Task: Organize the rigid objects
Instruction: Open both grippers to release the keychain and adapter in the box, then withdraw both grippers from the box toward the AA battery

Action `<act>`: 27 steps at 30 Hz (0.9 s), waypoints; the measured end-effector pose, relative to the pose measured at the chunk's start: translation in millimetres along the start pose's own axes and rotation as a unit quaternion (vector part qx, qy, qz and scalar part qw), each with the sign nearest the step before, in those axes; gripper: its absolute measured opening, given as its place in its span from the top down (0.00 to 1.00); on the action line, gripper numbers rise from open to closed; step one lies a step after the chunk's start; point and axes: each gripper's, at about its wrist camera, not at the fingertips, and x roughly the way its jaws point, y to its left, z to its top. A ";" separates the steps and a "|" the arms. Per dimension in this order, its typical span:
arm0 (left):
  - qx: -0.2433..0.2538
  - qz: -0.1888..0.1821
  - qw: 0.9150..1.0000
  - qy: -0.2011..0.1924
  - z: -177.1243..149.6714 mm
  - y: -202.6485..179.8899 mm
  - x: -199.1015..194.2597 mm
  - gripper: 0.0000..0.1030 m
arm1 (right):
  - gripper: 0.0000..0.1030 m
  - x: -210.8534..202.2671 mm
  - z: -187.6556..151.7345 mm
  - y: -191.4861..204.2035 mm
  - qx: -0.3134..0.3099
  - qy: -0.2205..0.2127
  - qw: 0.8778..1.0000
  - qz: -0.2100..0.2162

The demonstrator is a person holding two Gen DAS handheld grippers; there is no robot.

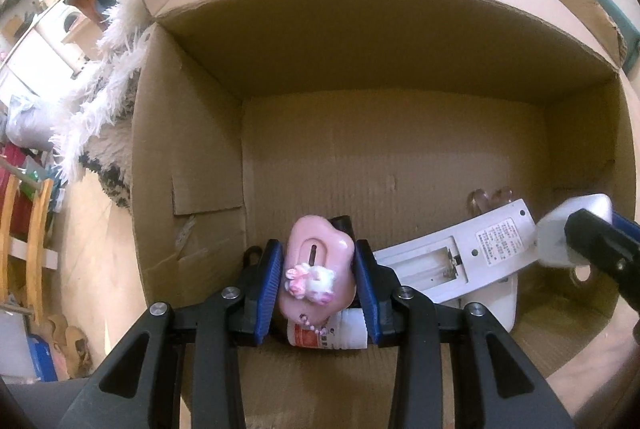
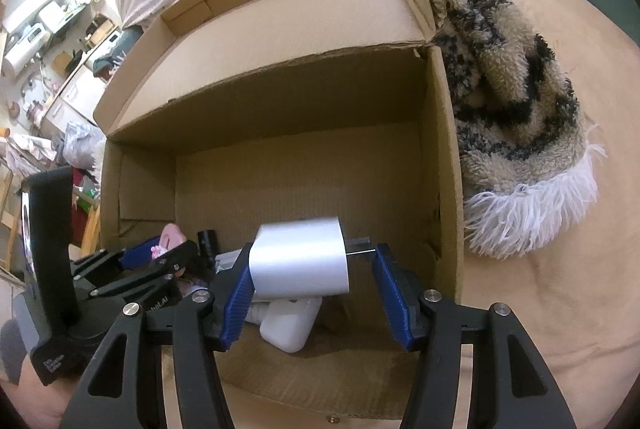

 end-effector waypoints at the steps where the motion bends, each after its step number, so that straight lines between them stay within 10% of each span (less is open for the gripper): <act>1: 0.001 -0.002 1.000 0.002 0.2 0.1 -1.1 0.63 | 0.39 -1.5 0.4 -0.7 0.002 -0.003 1.000 0.004; 6: 0.008 0.008 1.000 -0.004 1.5 -1.6 -9.1 0.31 | 0.25 -12.6 2.0 -3.8 0.009 -0.024 1.000 0.017; 12: -0.005 0.003 1.000 -0.003 2.7 8.0 -14.8 0.30 | 0.05 -24.4 5.2 -6.4 0.019 -0.044 0.998 0.035; 27: -0.027 -0.008 0.999 -0.026 -6.5 21.5 -50.9 0.30 | 0.04 -29.0 3.8 -6.0 0.016 -0.045 0.998 0.029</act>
